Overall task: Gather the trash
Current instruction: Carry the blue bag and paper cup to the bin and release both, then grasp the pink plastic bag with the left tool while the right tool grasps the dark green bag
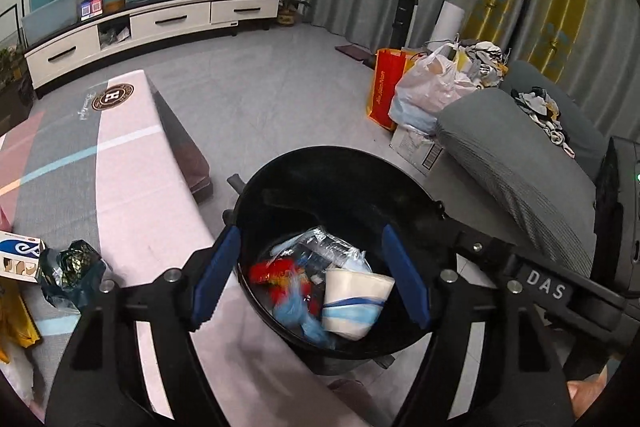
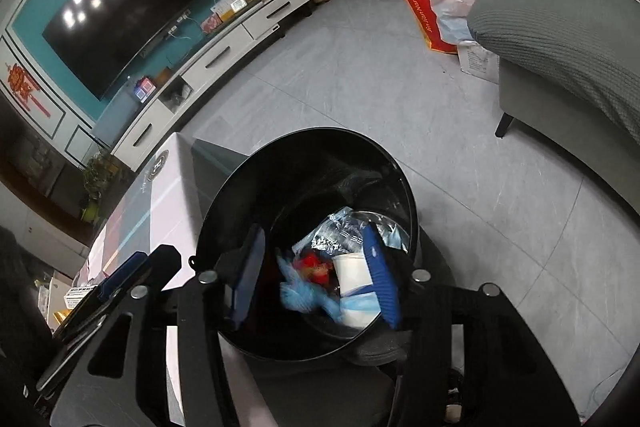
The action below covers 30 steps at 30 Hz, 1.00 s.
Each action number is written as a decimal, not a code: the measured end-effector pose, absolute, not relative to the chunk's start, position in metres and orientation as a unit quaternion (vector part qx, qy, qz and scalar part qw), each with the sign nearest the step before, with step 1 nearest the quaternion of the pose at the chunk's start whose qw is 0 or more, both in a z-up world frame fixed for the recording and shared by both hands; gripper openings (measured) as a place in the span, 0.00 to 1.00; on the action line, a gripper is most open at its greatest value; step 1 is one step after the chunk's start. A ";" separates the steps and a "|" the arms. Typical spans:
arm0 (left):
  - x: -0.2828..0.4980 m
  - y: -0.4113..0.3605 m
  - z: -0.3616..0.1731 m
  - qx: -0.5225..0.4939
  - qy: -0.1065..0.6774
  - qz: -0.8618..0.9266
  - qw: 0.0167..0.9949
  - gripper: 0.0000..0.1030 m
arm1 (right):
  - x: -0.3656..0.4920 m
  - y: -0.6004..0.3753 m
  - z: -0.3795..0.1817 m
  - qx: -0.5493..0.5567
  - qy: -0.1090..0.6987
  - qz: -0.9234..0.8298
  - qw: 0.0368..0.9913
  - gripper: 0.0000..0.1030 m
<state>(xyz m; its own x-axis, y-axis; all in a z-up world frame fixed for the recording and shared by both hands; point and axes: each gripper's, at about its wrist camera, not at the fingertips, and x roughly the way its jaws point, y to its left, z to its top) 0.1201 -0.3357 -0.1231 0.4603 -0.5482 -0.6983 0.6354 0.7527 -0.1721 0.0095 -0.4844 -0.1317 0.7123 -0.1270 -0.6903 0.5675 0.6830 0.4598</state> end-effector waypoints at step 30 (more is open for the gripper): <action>0.078 -0.050 -0.080 -0.039 0.328 -0.208 0.921 0.95 | 0.081 -0.310 -0.111 0.198 0.365 0.023 0.909 0.55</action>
